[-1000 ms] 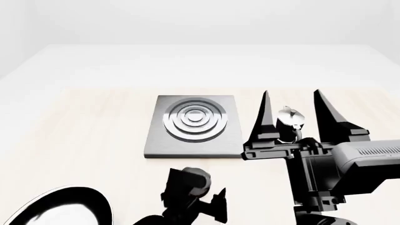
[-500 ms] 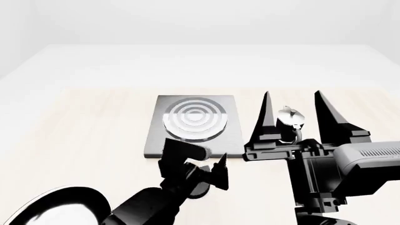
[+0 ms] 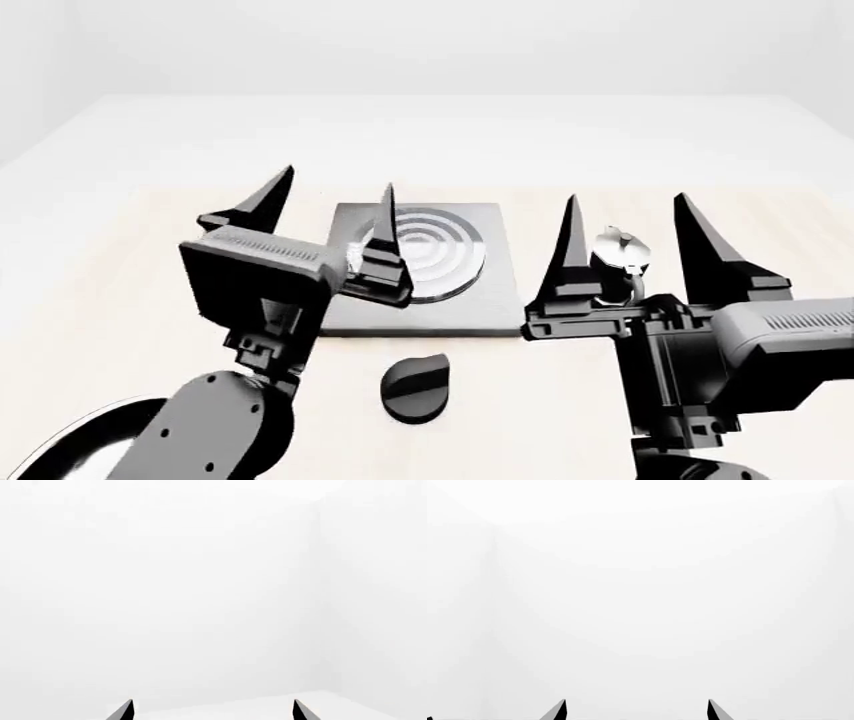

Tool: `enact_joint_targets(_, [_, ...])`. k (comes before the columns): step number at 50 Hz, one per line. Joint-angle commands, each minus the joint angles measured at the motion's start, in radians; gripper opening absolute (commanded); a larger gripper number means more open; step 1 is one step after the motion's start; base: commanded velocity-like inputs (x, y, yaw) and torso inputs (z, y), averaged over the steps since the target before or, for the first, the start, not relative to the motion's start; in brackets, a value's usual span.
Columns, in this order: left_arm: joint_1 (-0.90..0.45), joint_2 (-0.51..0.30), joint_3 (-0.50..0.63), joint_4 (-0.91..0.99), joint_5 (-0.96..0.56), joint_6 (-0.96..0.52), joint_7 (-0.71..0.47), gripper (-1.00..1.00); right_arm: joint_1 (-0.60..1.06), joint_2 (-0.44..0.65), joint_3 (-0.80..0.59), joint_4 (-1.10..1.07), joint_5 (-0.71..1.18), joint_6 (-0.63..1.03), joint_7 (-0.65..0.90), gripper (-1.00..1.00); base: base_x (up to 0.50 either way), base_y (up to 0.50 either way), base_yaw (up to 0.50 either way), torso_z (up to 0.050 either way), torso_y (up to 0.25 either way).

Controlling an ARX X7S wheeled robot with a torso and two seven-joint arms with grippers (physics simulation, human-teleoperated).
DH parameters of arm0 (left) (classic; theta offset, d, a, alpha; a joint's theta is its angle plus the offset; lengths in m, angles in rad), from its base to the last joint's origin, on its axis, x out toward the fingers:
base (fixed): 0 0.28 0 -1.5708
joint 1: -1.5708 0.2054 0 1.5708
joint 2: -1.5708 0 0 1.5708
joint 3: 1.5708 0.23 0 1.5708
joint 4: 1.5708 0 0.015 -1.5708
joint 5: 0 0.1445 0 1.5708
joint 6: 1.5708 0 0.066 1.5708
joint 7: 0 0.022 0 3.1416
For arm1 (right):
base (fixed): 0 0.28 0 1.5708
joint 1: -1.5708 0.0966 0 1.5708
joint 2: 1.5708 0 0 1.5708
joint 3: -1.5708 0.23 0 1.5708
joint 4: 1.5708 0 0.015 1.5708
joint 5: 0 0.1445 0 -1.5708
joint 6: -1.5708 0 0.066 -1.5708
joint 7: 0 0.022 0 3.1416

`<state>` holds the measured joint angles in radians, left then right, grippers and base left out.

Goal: Turn on the stove and put the moka pot on it.

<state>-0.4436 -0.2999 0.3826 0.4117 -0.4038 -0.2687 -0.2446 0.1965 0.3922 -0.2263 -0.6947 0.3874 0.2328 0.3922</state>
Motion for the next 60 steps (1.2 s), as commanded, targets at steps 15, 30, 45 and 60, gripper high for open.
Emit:
enact_joint_targets(15, [0.122,-0.148,-0.092,0.296,0.175,0.099,-0.111,1.0,0.032,0.022,0.022,0.188,-0.034,-0.039,-0.022,1.0,0.0,0.0,0.0,0.0,0.0])
enact_joint_targets(30, [0.178,-0.184,-0.123,0.369,0.175,0.118,-0.125,1.0,0.012,0.049,0.04,0.353,-0.069,-0.1,-0.047,1.0,0.0,0.0,0.0,0.0,0.0])
enact_joint_targets(45, [0.191,-0.205,-0.152,0.416,0.159,0.089,-0.146,1.0,-0.025,0.056,0.049,0.477,-0.09,-0.161,-0.061,1.0,0.0,0.0,0.0,0.0,0.0])
enact_joint_targets(60, [0.209,-0.215,-0.164,0.423,0.154,0.094,-0.154,1.0,-0.026,0.039,0.038,0.594,-0.103,-0.221,-0.082,1.0,0.0,0.0,0.0,0.0,0.0])
